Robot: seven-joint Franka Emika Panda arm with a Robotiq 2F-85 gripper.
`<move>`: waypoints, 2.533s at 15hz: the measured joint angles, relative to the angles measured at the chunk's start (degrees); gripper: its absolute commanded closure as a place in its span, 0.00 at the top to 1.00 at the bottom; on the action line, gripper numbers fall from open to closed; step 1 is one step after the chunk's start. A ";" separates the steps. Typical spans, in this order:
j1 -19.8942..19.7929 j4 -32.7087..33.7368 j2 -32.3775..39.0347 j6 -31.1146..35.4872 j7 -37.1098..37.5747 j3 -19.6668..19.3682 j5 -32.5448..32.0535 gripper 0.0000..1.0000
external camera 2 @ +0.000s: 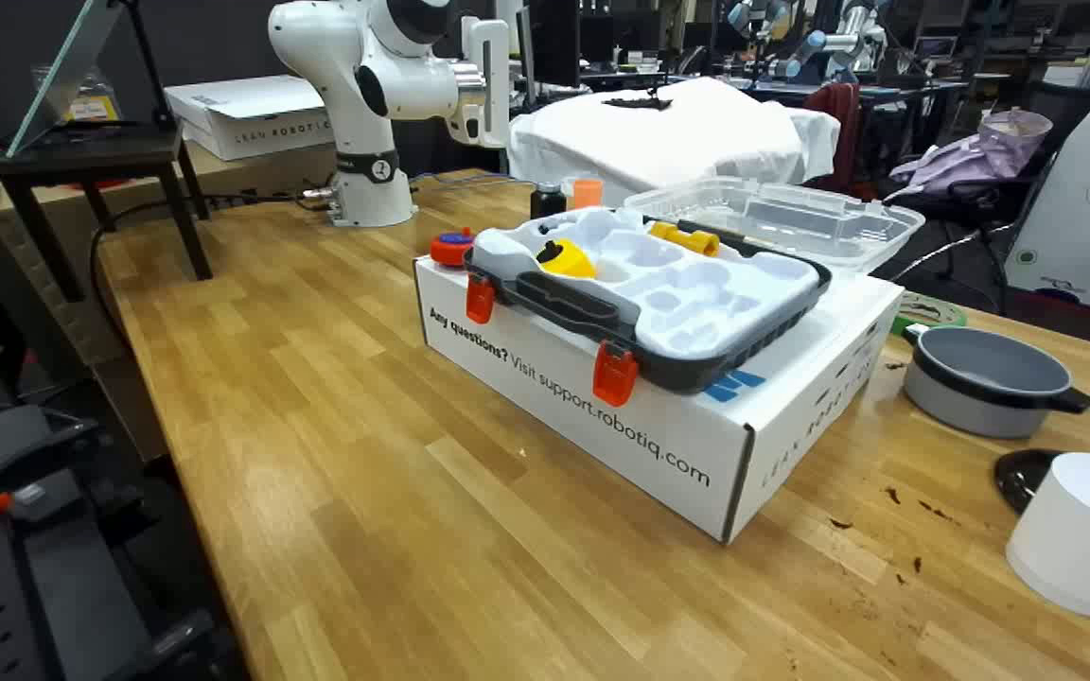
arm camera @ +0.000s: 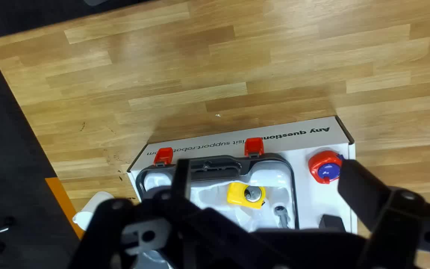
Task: Remove the object from the tool box and put it on the table
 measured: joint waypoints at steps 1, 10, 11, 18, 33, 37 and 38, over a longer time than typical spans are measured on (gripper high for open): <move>0.00 0.00 0.00 0.00 0.00 0.00 0.00 1.00; 0.01 0.16 0.75 0.97 -0.04 -0.17 -0.43 1.00; -0.10 0.48 1.76 1.65 -0.04 -0.36 -0.87 1.00; -2.58 9.41 18.33 8.55 1.09 -2.11 -3.53 1.00; -2.00 8.51 17.00 8.35 1.09 -2.18 -3.52 1.00; -2.09 11.10 21.19 8.48 1.23 -2.54 -3.58 1.00; -2.14 12.51 22.97 8.47 1.66 -2.73 -3.58 1.00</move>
